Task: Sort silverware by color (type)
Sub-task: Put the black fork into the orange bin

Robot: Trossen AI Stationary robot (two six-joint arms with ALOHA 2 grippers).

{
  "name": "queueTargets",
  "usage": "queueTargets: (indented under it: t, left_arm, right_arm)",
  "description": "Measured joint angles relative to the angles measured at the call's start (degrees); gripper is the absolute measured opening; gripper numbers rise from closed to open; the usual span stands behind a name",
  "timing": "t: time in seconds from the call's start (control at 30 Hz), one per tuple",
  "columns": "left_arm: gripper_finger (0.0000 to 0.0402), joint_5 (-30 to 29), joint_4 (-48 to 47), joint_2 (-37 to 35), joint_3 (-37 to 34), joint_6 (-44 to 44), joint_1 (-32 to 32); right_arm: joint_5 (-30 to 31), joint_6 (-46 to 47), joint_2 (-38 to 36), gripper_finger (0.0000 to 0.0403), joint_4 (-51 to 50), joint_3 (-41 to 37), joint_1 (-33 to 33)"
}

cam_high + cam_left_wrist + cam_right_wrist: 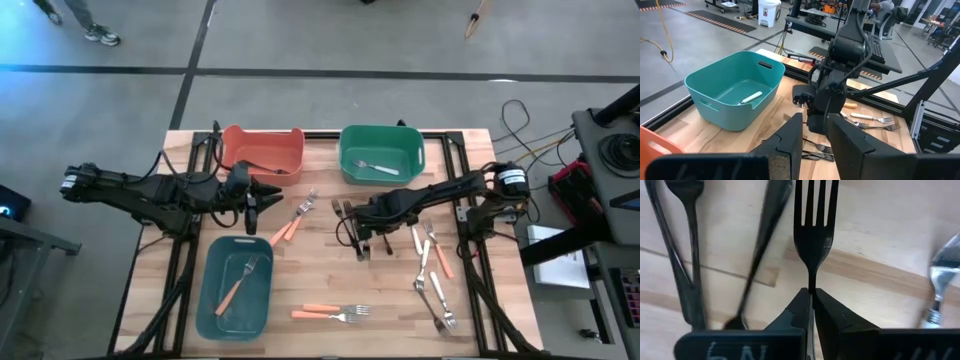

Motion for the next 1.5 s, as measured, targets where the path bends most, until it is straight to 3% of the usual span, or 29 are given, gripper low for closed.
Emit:
queueTargets:
  t: [0.17,0.33,0.57,0.7,0.83,1.0,1.3,1.5]
  left_arm:
    - [0.0077,0.8,1.9,-0.1,0.0,-0.2,0.0]
    - [0.0077,6.7,6.8,-0.1,0.0,0.5,0.0]
    - [0.0077,9.6,12.8,0.4,0.0,1.6,0.0]
    - [0.0077,9.0,15.9,0.7,0.0,2.6,0.5]
    - [0.0078,5.8,19.4,1.8,0.0,1.9,2.0]
    - [0.0105,5.4,24.1,5.1,0.0,0.4,4.3]
    - [0.0201,1.7,27.4,10.3,0.0,0.0,7.5]
    - [0.0226,6.3,32.0,13.2,0.0,0.0,9.9]
  right_arm:
    - [0.4,-2.9,-5.6,0.0009,0.5,0.7,0.6]
    - [3.3,-11.0,-11.6,0.0009,4.8,3.1,1.3]
    - [11.3,-29.1,-15.6,0.0009,28.2,5.1,0.7]
    - [11.6,-41.7,-15.2,0.0009,42.3,6.1,-0.6]
    - [10.0,-50.3,-14.7,0.0009,50.3,7.1,-2.4]
    - [3.8,-55.3,-14.7,0.0009,52.1,9.0,-4.7]
    - [0.9,-59.8,-14.8,0.0009,52.1,11.0,-4.9]
    - [-0.6,-60.1,-14.8,0.0009,51.9,11.0,-4.9]
